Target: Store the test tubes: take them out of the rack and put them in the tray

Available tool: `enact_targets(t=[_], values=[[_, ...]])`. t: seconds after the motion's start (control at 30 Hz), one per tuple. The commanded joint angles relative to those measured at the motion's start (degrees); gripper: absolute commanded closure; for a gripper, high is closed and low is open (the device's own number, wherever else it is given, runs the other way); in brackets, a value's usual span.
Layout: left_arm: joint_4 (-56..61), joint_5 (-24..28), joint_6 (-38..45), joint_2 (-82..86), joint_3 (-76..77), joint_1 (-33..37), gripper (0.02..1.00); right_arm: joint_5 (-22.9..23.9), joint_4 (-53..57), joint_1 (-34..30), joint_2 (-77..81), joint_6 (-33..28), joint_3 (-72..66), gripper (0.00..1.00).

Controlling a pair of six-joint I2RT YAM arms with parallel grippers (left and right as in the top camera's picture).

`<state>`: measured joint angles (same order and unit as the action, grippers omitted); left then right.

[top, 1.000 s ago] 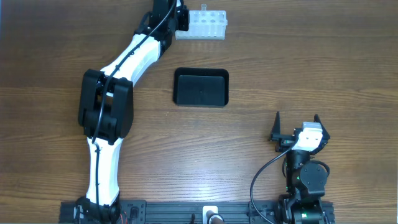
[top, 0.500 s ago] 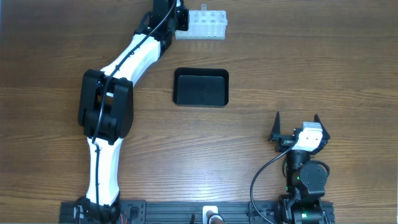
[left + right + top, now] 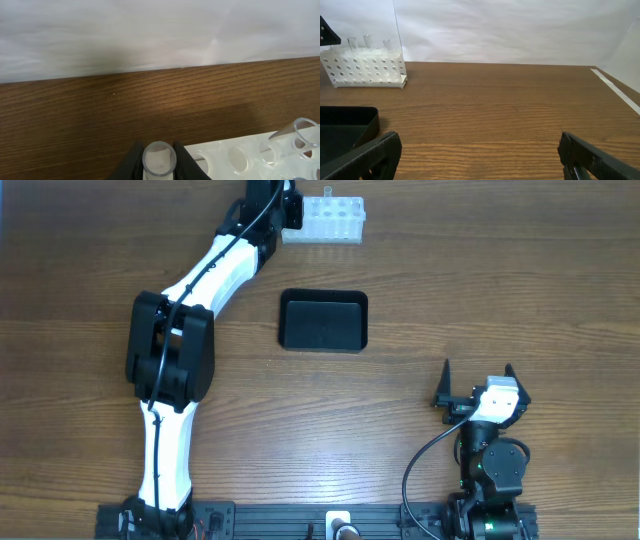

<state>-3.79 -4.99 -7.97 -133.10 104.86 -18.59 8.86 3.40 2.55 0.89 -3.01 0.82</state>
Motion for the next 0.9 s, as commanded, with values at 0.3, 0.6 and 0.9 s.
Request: enact_targets(t=[0.3,0.6,0.9], values=[[0.3,-3.4,0.3,2.4,1.4,-1.2,0.853,-0.4,0.0,-0.4,-0.6,0.0,-0.5,0.007],[-0.1,-4.9,3.5,9.6,1.4,-2.2,0.851,-0.4,0.0,-0.4,-0.6,-0.1,-0.5,0.009],[-3.0,-5.6,6.3,20.4,1.4,-2.8,0.853,-0.4,0.0,-0.4,-0.6,-0.1,-0.5,0.009]])
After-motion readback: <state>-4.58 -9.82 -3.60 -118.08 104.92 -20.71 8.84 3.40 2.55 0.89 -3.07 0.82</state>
